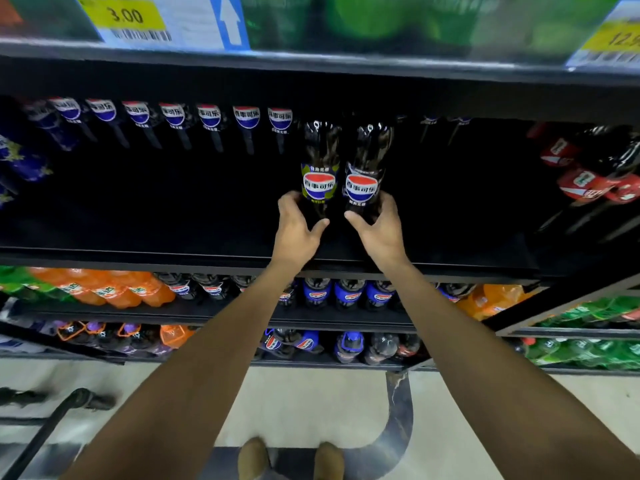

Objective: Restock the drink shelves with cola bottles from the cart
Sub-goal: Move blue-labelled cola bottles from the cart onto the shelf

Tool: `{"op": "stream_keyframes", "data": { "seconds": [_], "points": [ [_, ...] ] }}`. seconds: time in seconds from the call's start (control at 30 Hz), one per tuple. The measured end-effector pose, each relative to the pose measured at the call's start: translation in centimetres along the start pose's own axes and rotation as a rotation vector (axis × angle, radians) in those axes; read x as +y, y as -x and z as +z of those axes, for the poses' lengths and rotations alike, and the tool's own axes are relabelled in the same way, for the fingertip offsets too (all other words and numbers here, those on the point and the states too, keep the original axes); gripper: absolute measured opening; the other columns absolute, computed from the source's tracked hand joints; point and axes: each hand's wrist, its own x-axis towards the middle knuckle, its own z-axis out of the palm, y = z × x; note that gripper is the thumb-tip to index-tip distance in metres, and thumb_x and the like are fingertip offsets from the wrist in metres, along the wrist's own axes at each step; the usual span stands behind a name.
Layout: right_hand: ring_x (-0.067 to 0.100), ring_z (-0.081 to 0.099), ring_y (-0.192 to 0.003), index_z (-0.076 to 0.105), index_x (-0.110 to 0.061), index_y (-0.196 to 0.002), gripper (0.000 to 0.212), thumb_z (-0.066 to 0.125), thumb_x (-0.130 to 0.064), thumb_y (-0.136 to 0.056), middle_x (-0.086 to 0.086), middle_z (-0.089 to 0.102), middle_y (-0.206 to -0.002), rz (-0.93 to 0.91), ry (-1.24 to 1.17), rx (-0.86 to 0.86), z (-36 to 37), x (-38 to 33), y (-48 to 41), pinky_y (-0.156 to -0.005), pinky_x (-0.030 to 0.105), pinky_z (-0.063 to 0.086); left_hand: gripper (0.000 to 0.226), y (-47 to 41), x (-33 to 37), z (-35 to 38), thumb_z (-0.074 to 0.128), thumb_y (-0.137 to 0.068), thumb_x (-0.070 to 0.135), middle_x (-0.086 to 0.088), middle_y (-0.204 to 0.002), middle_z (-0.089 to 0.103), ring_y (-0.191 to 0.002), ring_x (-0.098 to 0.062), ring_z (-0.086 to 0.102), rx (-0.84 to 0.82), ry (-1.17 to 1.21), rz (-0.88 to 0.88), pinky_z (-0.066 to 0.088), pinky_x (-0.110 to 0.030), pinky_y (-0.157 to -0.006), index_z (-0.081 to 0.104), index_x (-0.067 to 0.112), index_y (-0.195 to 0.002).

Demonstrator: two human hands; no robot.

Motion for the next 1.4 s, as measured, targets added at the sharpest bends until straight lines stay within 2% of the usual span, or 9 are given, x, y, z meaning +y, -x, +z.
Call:
{"op": "stream_keyframes", "data": {
  "seconds": [0.17, 0.3, 0.43, 0.6, 0.9, 1.03, 1.13, 1.27, 1.4],
  "points": [
    [0.017, 0.047, -0.125, 0.042, -0.008, -0.138, 0.065, 0.073, -0.028, -0.085, 0.009, 0.048, -0.137, -0.009, 0.013, 0.027, 1.1, 0.7, -3.3, -0.093, 0.015, 0.034, 0.066, -2.8, 0.0, 1.5, 0.068, -0.089, 0.021, -0.019, -0.137, 0.033, -0.120, -0.025, 0.046, 0.044, -0.108, 0.005, 0.040, -0.021, -0.079, 0.028, -0.005, -0.135],
    [0.017, 0.048, -0.122, 0.044, -0.006, -0.136, 0.062, 0.072, -0.028, -0.085, 0.010, 0.048, -0.135, -0.028, 0.018, 0.038, 1.6, 1.0, -6.3, -0.084, 0.007, 0.030, 0.068, -5.9, 0.3, 1.9, 0.065, -0.091, 0.024, -0.015, -0.143, 0.030, -0.129, -0.025, 0.039, 0.016, -0.145, -0.011, 0.042, -0.030, -0.093, 0.024, 0.000, -0.140],
    [0.019, 0.048, -0.124, 0.045, -0.007, -0.136, 0.060, 0.072, -0.025, -0.086, 0.010, 0.049, -0.135, -0.042, -0.003, 0.052, 2.2, 1.1, -9.0, -0.095, 0.017, 0.035, 0.068, -8.6, 0.7, 2.5, 0.064, -0.091, 0.022, -0.015, -0.144, 0.030, -0.134, -0.028, 0.035, 0.012, -0.140, -0.031, 0.036, -0.036, -0.107, 0.023, 0.001, -0.141],
    [0.020, 0.048, -0.126, 0.043, -0.008, -0.138, 0.059, 0.070, -0.024, -0.088, 0.010, 0.048, -0.137, -0.044, -0.002, 0.051, 2.9, 1.2, -11.4, -0.098, 0.021, 0.036, 0.065, -10.7, 0.7, 3.8, 0.062, -0.092, 0.031, -0.012, -0.142, 0.034, -0.126, -0.030, 0.046, 0.098, -0.282, -0.066, 0.035, -0.047, -0.102, 0.027, 0.006, -0.140],
    [0.019, 0.048, -0.128, 0.039, -0.012, -0.143, 0.065, 0.068, -0.028, -0.088, 0.005, 0.049, -0.140, 0.001, -0.048, 0.078, 4.3, 1.3, -13.4, -0.102, 0.027, 0.040, 0.066, -12.1, 0.4, 5.3, 0.063, -0.091, 0.035, -0.009, -0.138, 0.037, -0.121, -0.028, 0.050, 0.226, -0.290, -0.129, 0.036, -0.047, -0.098, 0.028, 0.008, -0.140],
    [0.023, 0.052, -0.125, 0.033, -0.010, -0.144, 0.071, 0.066, -0.038, -0.088, 0.006, 0.053, -0.139, 0.020, 0.005, 0.095, 4.9, 1.6, -13.8, -0.088, 0.024, 0.041, 0.059, -12.5, 0.2, 5.4, 0.064, -0.090, 0.031, -0.007, -0.137, 0.042, -0.123, -0.026, 0.049, 0.282, -0.204, -0.167, 0.035, -0.045, -0.099, 0.033, 0.009, -0.135],
    [0.023, 0.048, -0.129, 0.028, -0.015, -0.149, 0.074, 0.063, -0.043, -0.089, 0.004, 0.046, -0.146, 0.029, 0.045, 0.077, 5.3, 1.6, -13.9, -0.088, 0.023, 0.035, 0.055, -12.6, 0.0, 5.3, 0.064, -0.090, 0.031, -0.009, -0.136, 0.044, -0.119, -0.028, 0.052, 0.304, -0.157, -0.190, 0.037, -0.044, -0.098, 0.036, 0.010, -0.133],
    [0.025, 0.044, -0.129, 0.028, -0.015, -0.150, 0.069, 0.059, -0.032, -0.092, 0.005, 0.031, -0.150, 0.003, 0.120, 0.084, 5.4, 1.8, -13.8, -0.086, 0.021, 0.031, 0.053, -12.6, -0.1, 5.1, 0.063, -0.090, 0.030, -0.008, -0.136, 0.043, -0.116, -0.030, 0.053, 0.302, -0.094, -0.217, 0.039, -0.041, -0.100, 0.038, 0.013, -0.133],
    [0.025, 0.044, -0.131, 0.032, -0.013, -0.150, 0.067, 0.062, -0.030, -0.092, 0.009, 0.038, -0.146, -0.022, 0.131, 0.076, 5.2, 1.9, -14.0, -0.096, 0.023, 0.035, 0.052, -12.6, 0.0, 5.0, 0.060, -0.090, 0.024, -0.007, -0.138, 0.044, -0.119, -0.029, 0.051, 0.294, -0.092, -0.236, 0.039, -0.042, -0.102, 0.039, 0.009, -0.135]
  ]
}}
